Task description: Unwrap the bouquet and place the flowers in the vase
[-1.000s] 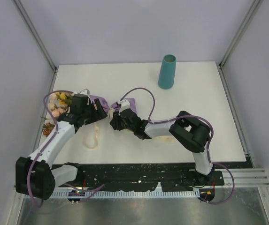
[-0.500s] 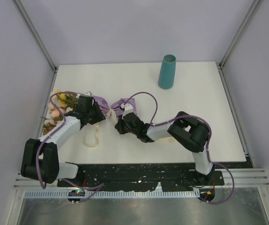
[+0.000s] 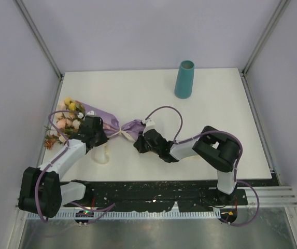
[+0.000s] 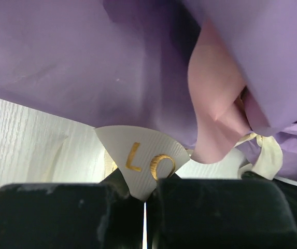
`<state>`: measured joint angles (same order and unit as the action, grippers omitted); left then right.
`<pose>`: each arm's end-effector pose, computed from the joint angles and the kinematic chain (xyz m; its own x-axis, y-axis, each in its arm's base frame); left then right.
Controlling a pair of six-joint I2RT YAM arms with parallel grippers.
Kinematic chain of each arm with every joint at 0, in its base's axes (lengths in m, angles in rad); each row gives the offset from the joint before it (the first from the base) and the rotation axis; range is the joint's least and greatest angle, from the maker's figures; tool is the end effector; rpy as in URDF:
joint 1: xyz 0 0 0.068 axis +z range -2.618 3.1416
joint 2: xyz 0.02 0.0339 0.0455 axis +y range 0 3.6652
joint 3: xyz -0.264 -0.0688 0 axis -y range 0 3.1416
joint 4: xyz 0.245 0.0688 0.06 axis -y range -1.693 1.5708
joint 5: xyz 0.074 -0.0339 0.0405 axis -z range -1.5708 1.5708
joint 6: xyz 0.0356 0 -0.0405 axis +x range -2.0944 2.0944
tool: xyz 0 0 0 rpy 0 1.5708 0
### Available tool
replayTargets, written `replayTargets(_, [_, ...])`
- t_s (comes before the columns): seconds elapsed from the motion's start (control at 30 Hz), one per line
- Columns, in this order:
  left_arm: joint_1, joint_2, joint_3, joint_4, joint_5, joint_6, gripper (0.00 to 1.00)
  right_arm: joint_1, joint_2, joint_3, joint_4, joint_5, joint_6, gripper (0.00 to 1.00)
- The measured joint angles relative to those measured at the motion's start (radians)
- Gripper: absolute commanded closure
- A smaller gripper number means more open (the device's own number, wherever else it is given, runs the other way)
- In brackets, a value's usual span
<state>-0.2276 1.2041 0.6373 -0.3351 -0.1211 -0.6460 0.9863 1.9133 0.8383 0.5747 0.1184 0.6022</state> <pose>0.2270 -0.0482 0.1932 -0.7012 -0.4510 -0.5522 -0.3395 0.8923 -0.2976 0.2098 0.3095 0.1228 -0.6548 0.0297 -0.7552 -0.4854 0.7494 0.4503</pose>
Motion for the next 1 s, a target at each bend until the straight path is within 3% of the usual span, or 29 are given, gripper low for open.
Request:
replayTargets(0.23, [0.000, -0.057, -0.098, 0.028, 0.053, -0.002, 1.00, 0.000, -0.114, -0.024, -0.063, 0.014, 0.032, 0.47])
replayTargets(0.37, [0.000, -0.063, -0.121, 0.049, 0.087, -0.005, 1.00, 0.000, -0.204, -0.009, -0.088, 0.013, 0.045, 0.45])
replayTargets(0.53, [0.000, -0.075, -0.132, 0.064, 0.124, -0.009, 1.00, 0.000, -0.196, 0.092, -0.093, -0.018, 0.079, 0.46])
replayTargets(0.9, [0.000, -0.074, -0.139, 0.101, 0.157, -0.010, 1.00, 0.000, -0.008, 0.293, -0.143, -0.049, 0.122, 0.43])
replayTargets(0.97, [0.000, -0.074, -0.139, 0.100, 0.158, -0.010, 0.90, 0.000, 0.012, 0.309, -0.153, -0.042, 0.128, 0.43])
replayTargets(1.0, [0.000, -0.077, -0.139, 0.098, 0.156, -0.010, 0.79, 0.000, 0.021, 0.316, -0.158, -0.037, 0.130, 0.43])
